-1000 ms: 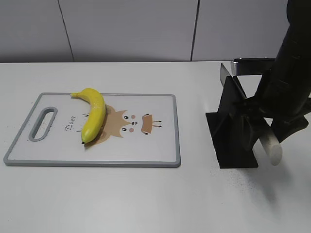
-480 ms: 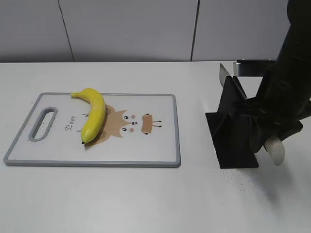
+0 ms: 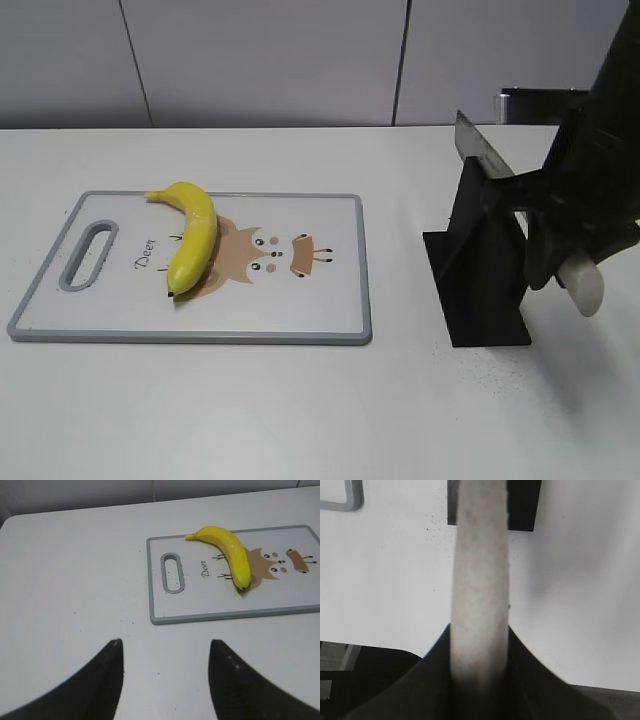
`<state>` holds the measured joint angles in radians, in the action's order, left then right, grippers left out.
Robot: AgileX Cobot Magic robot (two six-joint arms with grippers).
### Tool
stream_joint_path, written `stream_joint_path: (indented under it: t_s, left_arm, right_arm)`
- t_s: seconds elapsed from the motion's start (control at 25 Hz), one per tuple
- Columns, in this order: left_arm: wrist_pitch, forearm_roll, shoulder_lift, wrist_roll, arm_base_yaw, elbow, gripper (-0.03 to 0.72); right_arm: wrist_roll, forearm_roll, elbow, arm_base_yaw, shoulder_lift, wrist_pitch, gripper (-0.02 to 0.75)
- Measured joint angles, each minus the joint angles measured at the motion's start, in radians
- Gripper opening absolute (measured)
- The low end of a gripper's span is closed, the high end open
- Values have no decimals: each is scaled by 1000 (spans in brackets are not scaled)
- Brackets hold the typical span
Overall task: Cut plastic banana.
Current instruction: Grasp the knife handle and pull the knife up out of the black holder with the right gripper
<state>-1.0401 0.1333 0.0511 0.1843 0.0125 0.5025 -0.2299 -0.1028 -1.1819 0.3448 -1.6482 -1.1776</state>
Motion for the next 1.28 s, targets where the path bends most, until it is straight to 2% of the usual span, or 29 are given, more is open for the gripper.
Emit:
stream_joint_path:
  t_s: [0.44,1.04,1.28]
  left_arm:
    - [0,0,0,0,0,0,527]
    - [1,0,0,0,0,0,521]
    - [1,1,0,0,0,0,521]
  right_arm:
    - [-2,20,-13,0,84,-18,183]
    - [-1,22,-178,0,173,-25,182]
    - [111,-6,-187,0,174,-26,182]
